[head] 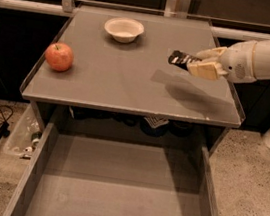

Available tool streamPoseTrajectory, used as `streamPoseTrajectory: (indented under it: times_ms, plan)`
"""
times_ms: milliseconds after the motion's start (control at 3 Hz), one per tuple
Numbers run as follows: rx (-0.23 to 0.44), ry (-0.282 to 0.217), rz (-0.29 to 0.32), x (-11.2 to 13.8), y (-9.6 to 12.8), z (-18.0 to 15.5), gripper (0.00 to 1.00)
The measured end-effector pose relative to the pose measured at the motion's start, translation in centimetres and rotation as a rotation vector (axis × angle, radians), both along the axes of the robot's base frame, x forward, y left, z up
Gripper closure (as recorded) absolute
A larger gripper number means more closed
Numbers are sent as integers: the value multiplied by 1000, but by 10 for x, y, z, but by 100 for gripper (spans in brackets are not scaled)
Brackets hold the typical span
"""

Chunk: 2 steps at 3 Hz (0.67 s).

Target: Place rxbar chocolate into top drawer

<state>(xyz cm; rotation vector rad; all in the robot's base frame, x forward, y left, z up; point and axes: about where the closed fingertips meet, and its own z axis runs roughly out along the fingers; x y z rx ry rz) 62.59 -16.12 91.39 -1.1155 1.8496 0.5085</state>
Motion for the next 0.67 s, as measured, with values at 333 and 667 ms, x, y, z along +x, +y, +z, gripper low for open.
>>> streamPoseTrajectory:
  times_ms: [333,667]
  plan:
    - [10,12,-6,-40,-17,7,100]
    - [3,50,-7,-92,-30,7,100]
